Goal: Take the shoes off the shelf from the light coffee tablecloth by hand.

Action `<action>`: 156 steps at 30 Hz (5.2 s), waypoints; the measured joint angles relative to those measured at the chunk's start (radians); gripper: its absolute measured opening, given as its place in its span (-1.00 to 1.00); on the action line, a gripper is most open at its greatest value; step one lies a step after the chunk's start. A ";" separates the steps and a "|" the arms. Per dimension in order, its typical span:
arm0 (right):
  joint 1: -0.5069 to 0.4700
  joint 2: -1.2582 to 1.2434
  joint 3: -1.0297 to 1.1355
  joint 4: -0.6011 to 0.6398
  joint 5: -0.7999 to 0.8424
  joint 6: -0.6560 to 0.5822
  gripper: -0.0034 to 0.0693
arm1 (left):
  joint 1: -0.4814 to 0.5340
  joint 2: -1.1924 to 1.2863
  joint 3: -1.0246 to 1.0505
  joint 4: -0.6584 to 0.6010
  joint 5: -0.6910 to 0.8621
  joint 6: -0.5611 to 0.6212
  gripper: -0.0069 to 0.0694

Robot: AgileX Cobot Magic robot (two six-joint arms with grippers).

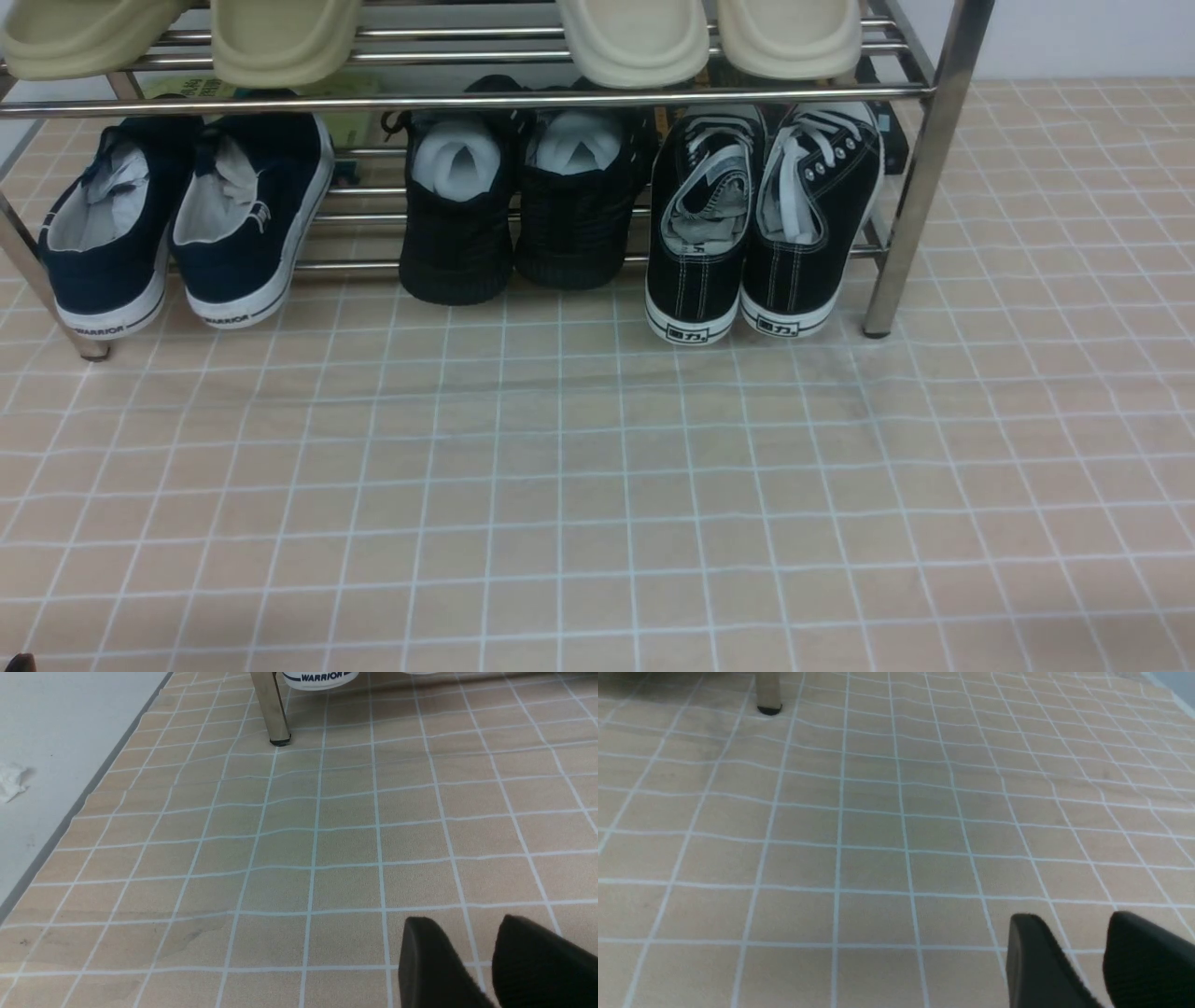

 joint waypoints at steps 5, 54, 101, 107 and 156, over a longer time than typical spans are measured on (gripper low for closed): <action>0.000 0.000 0.007 0.355 -0.118 0.295 -0.25 | 0.000 0.000 0.000 0.000 0.000 0.000 -0.19; 0.477 1.688 -1.444 0.511 0.675 -0.282 -0.91 | 0.000 0.000 0.000 0.008 0.001 0.000 -0.19; 0.648 2.105 -2.138 0.053 0.766 0.134 0.21 | 0.000 0.000 0.000 0.019 0.001 0.000 -0.19; 0.649 2.151 -2.138 0.053 0.762 0.134 0.21 | 0.000 0.000 0.000 0.019 0.001 0.000 -0.19; 0.651 1.973 -2.139 0.183 0.912 -0.028 -0.87 | 0.000 -0.001 0.000 0.023 0.002 0.000 -0.19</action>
